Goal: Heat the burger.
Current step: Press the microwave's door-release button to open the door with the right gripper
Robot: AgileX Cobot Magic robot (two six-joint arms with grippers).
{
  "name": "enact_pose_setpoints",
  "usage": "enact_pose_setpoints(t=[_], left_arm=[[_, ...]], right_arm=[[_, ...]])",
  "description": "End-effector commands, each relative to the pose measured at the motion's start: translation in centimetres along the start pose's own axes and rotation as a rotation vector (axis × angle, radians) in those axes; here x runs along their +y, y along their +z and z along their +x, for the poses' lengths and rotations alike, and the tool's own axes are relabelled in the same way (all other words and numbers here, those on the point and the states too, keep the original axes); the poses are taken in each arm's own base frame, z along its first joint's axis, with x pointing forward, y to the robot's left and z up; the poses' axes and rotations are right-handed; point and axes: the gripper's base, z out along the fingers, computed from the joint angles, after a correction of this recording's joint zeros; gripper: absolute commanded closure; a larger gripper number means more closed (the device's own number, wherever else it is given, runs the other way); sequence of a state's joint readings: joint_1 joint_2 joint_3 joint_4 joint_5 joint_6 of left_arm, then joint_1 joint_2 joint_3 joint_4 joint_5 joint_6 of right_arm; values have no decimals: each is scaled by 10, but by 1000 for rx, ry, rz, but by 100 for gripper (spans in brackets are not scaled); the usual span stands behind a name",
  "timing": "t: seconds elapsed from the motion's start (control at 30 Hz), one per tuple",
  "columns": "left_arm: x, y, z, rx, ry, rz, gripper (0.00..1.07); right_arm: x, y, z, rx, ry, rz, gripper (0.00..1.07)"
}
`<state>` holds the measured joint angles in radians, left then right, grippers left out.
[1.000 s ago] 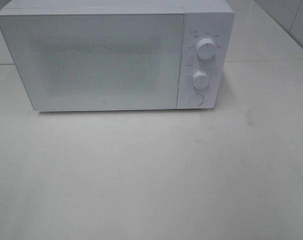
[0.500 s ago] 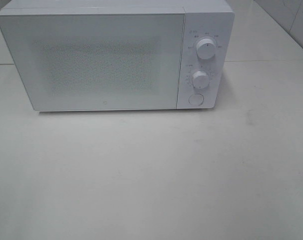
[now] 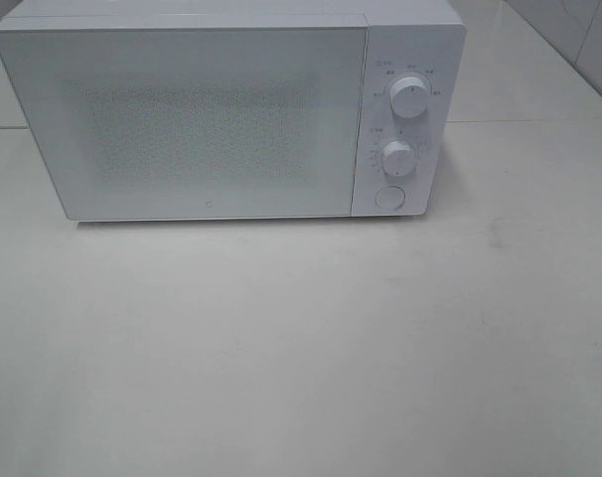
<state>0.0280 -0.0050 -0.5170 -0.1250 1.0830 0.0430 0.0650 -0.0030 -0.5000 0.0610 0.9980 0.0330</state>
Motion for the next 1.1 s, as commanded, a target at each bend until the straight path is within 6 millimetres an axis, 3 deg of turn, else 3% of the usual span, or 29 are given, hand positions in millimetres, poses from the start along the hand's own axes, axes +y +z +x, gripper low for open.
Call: enact_pose_setpoints(t=[0.03,0.27,0.43,0.63,0.9,0.97,1.1], left_arm=[[0,-1,0,-17,-5,-2,9],[0,-1,0,-17,-5,-2,9],[0,-1,0,-17,-5,-2,9],[0,-1,0,-17,-5,-2,9],[0,-1,0,-17,-5,-2,9],[0,-1,0,-17,-5,-2,9],[0,-1,0,-17,-5,-2,9]], right_arm=[[1,-8,-5,-86,8,-4,34],[3,-2,-20,-136,22,-21,34],[3,13,-40,-169,34,-28,34],[3,24,-50,-174,38,-23,34],[1,49,-69,-168,47,-12,34],[0,66,-77,-145,53,-6,34],[0,79,-82,-127,57,0,34]])
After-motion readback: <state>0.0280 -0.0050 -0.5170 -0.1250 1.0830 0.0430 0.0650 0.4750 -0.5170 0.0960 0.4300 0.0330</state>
